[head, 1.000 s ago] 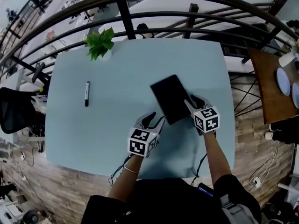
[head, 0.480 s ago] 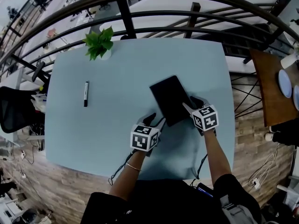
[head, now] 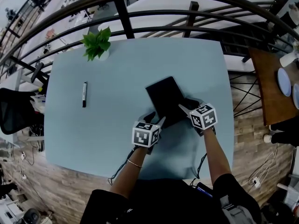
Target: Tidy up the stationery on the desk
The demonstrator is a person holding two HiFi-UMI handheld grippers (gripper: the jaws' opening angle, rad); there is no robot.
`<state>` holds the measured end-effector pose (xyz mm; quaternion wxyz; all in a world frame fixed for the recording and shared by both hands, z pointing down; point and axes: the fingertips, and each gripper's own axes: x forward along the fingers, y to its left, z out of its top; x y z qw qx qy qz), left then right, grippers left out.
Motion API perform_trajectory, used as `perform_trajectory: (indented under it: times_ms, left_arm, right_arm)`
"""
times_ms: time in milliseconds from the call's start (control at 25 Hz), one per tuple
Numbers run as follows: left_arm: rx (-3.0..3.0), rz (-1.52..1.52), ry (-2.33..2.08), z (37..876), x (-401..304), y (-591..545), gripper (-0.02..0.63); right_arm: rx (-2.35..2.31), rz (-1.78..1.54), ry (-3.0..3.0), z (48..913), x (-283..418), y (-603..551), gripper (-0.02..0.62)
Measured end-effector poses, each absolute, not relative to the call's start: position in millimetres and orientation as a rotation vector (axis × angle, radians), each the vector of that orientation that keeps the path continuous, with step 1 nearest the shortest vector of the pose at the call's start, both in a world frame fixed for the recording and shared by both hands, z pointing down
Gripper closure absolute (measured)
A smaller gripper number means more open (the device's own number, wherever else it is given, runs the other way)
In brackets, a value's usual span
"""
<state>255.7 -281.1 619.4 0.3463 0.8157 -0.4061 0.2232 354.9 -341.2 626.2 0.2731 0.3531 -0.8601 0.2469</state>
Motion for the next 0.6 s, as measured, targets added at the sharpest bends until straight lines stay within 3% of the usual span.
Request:
perform_trajectory:
  times_ms: [600]
  left_arm:
    - [2.039, 0.649, -1.105, 632, 236, -274, 0.407]
  right_arm:
    - [0.936, 0.633, -2.295, 625, 334, -326, 0.423]
